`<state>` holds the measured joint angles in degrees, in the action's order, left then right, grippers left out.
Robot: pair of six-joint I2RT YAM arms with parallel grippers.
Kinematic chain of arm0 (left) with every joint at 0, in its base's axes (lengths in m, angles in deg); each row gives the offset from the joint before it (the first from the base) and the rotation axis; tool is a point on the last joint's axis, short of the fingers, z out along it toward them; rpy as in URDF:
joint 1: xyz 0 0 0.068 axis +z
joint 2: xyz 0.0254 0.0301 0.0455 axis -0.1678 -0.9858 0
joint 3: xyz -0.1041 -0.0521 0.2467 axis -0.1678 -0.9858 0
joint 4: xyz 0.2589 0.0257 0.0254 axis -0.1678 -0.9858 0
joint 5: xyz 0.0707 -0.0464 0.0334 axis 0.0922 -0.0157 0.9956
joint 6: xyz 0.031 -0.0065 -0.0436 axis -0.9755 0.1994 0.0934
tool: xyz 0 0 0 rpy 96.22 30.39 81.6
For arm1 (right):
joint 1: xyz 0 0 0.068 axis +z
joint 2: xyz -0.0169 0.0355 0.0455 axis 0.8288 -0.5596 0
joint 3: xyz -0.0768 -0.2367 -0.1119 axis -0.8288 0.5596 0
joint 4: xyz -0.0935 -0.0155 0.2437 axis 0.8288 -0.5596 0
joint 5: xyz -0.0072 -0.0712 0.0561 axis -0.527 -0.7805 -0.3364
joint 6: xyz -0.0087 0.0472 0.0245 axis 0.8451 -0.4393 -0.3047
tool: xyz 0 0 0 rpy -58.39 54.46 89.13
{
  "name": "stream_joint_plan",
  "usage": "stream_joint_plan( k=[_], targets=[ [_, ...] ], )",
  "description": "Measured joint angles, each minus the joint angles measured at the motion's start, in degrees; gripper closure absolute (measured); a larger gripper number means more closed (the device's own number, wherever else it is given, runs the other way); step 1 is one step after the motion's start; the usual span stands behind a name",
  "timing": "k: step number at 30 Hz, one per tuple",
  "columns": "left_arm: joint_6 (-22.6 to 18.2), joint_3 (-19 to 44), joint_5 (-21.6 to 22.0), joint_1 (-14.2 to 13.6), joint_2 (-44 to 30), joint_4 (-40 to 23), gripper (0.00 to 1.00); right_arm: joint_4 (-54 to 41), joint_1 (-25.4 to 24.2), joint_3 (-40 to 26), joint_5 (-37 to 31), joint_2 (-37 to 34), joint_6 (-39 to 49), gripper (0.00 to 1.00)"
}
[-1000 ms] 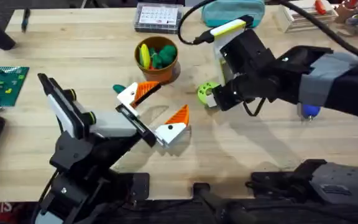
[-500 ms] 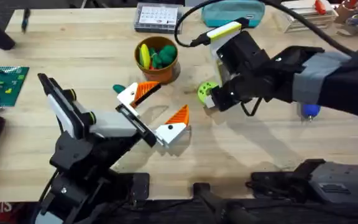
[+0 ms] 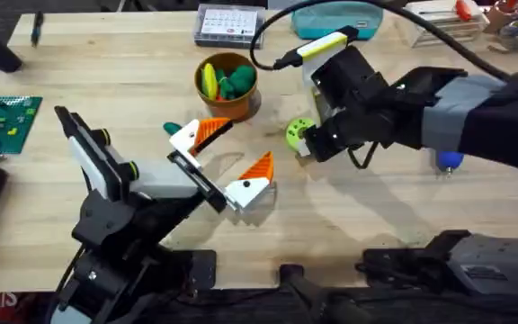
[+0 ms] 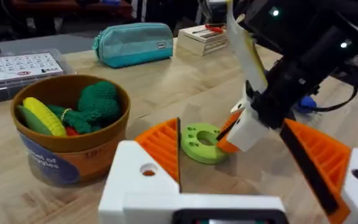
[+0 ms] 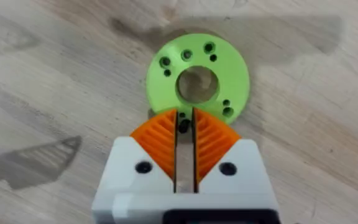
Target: Pick up the gripper from the table and insert it into the empty holder that is missing its gripper. Then pick up a screw, insert it into the mounting hole, and use the screwdriver to tighten it. Finally, clean up the table by picking up the vegetable and placing it into the bucket.
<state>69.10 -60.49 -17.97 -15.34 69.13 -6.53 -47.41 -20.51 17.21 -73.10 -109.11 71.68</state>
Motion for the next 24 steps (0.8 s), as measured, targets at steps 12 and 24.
stream_joint_plan(
  k=[12,24],
  targets=[
    [0.00,0.00,0.00,0.00,0.00,0.00,0.018,-0.24,0.00,-0.04,-0.09,0.00,0.00,0.836],
    [0.00,0.00,0.00,0.00,0.00,0.00,0.018,-1.84,0.15,-0.44,0.09,-0.11,0.86,0.831]
  ],
)
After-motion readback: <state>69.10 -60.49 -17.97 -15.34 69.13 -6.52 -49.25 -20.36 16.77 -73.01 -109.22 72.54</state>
